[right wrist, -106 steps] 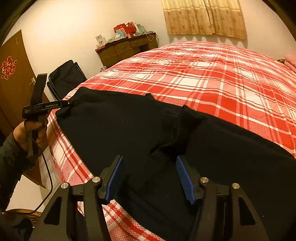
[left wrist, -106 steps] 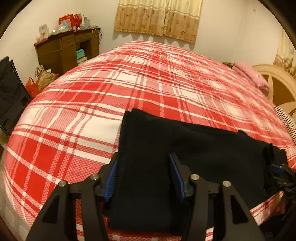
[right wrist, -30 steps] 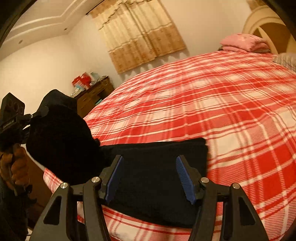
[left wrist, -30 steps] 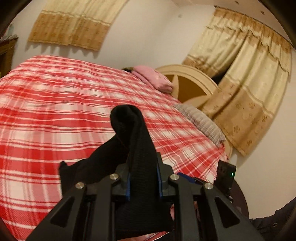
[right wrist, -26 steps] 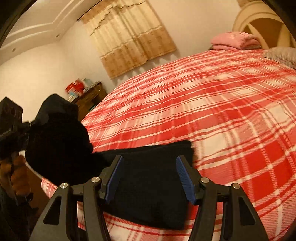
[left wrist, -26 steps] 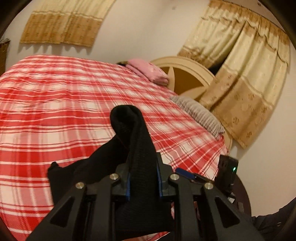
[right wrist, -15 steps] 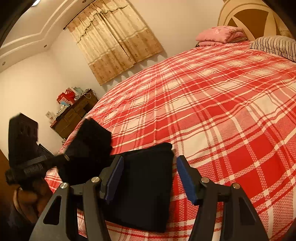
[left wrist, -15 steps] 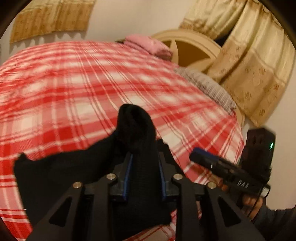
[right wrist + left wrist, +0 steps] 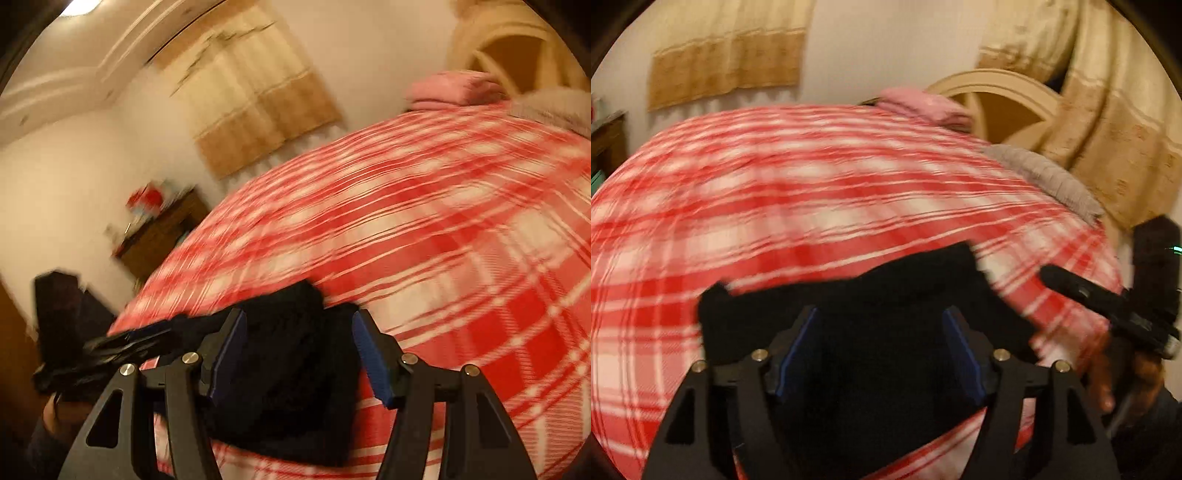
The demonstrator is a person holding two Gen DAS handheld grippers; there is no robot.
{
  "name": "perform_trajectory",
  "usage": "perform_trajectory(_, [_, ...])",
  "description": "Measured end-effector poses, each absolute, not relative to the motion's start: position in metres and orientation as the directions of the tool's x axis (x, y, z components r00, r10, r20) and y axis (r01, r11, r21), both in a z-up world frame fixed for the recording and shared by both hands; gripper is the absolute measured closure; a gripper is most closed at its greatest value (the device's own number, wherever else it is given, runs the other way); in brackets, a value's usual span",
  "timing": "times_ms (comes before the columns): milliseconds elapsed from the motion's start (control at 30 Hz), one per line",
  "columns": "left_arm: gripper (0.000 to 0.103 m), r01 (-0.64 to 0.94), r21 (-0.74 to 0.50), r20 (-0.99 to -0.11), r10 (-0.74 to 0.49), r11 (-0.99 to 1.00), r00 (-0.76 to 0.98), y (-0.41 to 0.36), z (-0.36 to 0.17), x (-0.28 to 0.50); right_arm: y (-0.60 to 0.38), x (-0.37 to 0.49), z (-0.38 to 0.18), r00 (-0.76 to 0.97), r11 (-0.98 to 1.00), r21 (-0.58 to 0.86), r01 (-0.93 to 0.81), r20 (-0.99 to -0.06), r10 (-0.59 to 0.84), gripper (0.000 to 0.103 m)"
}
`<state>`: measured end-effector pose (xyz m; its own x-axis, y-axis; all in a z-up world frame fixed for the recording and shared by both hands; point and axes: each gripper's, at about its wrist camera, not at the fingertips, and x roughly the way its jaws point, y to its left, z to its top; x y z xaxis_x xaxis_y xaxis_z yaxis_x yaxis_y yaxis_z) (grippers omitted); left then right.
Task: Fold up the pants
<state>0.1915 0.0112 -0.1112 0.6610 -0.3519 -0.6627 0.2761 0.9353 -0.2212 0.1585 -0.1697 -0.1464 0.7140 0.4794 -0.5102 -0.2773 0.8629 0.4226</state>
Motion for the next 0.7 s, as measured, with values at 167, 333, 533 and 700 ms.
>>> perform_trajectory(167, [0.031,0.208,-0.290,-0.676,-0.354,0.934,0.646,0.038,-0.131,0.185,-0.162,0.161,-0.163,0.655,0.880,0.414,-0.233,-0.602,0.457,0.042])
perform_trajectory(333, [0.028,0.174,-0.241,-0.687,-0.295,0.955,0.664,0.045,-0.143,0.189,-0.159,0.156,-0.173,0.612,0.877,0.412,-0.246,-0.636,0.470,0.090])
perform_trajectory(533, [0.024,0.178,-0.244,-0.679,-0.299,0.953,0.670,0.051,-0.147,0.192,-0.157,0.142,-0.171,0.621,0.901,0.360,-0.243,-0.656,0.429,0.092])
perform_trajectory(700, [0.020,0.191,-0.204,-0.695,-0.279,0.960,0.663,0.048,-0.156,0.196,-0.159,0.155,-0.190,0.566,0.918,0.335,-0.213,-0.723,0.396,0.091])
